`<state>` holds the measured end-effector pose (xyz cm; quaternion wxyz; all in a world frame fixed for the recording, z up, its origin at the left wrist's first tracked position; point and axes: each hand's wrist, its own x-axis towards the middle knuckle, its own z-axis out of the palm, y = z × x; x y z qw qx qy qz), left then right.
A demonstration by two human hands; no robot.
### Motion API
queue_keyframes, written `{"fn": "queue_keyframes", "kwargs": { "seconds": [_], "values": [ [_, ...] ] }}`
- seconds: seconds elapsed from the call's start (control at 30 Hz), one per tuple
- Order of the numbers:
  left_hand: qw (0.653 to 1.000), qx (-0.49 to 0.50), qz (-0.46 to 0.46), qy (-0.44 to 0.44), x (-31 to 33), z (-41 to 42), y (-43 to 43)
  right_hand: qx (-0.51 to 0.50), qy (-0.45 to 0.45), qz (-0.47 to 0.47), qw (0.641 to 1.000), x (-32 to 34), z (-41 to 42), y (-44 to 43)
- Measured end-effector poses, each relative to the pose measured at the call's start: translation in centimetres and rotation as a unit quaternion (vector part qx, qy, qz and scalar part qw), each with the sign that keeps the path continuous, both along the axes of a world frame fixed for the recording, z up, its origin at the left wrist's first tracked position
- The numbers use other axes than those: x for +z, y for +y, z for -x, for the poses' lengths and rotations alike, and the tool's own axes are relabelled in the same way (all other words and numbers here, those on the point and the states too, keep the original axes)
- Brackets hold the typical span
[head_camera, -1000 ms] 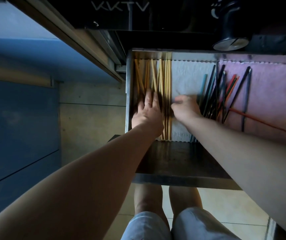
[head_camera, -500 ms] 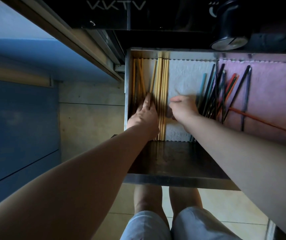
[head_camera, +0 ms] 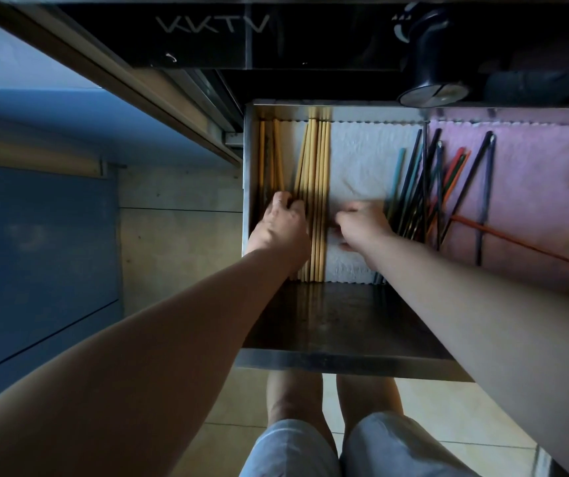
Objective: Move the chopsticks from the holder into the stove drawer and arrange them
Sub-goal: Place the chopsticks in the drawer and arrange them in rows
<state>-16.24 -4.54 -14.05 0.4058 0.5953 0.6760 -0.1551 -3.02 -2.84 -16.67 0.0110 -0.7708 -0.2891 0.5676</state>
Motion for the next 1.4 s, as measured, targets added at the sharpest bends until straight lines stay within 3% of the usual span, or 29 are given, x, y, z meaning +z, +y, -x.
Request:
{"fn": "queue_keyframes", "kwargs": {
  "seconds": [0.17,0.33,0.53,0.83,1.1,1.27,1.4],
  "values": [
    [1.0,0.001,-0.001,0.008,-0.1,0.0,0.6,-0.005,0.004,0.002,1.0,-0.2,-0.3,-0.2],
    [0.997,-0.031,-0.023,0.06,0.4,-0.2,0.2,-0.019,0.001,-0.056,0.998,-0.1,-0.3,0.2],
    [0.963,-0.261,-0.04,0.056,-1.4,0.3,-0.2,-0.044,0.003,-0.078,0.996,-0.3,0.3,1.1],
    [0.991,-0.118,0.006,0.066,-0.9,-0.4,-0.7,-0.047,0.02,-0.065,0.997,-0.5,0.0,1.3],
    [0.993,-0.098,0.007,0.069,-0.9,-0.4,-1.2,-0.014,0.039,-0.071,0.997,0.1,0.6,1.5],
    [0.983,-0.179,-0.018,0.023,-1.3,-0.2,-1.3,-0.038,0.042,-0.072,0.996,0.2,0.5,1.5],
    [0.987,-0.154,-0.022,0.046,-1.2,0.4,-1.1,-0.04,0.048,-0.066,0.996,0.1,0.5,1.3]
  ]
}}
